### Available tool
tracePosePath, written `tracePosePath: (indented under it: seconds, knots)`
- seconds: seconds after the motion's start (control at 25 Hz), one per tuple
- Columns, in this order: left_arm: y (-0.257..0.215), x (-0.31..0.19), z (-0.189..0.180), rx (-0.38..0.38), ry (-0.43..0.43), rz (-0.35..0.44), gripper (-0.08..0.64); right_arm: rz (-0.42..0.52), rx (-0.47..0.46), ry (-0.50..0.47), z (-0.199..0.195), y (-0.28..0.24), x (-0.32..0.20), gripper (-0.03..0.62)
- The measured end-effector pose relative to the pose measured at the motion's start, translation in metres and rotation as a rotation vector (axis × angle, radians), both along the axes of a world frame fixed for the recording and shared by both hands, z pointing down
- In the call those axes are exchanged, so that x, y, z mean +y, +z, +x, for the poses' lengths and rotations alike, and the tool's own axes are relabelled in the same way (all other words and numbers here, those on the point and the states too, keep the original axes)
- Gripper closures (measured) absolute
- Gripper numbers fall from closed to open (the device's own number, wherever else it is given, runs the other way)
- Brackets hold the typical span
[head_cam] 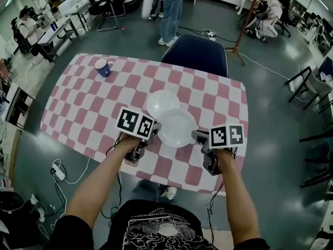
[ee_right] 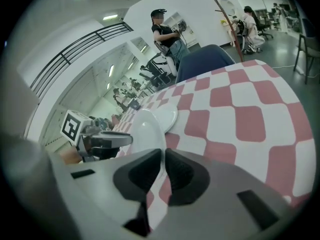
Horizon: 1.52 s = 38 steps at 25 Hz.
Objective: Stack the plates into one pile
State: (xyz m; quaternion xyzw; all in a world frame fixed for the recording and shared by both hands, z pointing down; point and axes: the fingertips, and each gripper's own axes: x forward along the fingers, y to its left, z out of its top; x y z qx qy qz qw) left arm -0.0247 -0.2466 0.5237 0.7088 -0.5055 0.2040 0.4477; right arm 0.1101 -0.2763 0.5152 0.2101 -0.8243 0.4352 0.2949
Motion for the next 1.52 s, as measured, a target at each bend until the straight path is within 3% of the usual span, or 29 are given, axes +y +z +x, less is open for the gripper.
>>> tracePosePath:
  seconds: [0.28,0.72,1.0,1.24,1.52]
  knots:
    - [-0.001,-0.032,-0.05,0.002,-0.025,0.019,0.502,-0.002,-0.001,0.019,-0.049,0.001,-0.03,0.555]
    - [0.03,-0.081,-0.099,0.025,0.002,-0.029,0.502,-0.08,0.028,0.103,-0.097,0.036,-0.071,0.552]
    - [0.046,-0.096,-0.112,0.043,0.024,-0.054,0.5,-0.126,0.023,0.16,-0.108,0.055,-0.081,0.551]
    - [0.051,-0.107,-0.113,0.054,0.035,-0.042,0.497,-0.111,0.029,0.19,-0.11,0.061,-0.089,0.543]
    - [0.058,-0.105,-0.112,0.032,0.05,-0.059,0.486,-0.079,0.079,0.152,-0.111,0.064,-0.085,0.529]
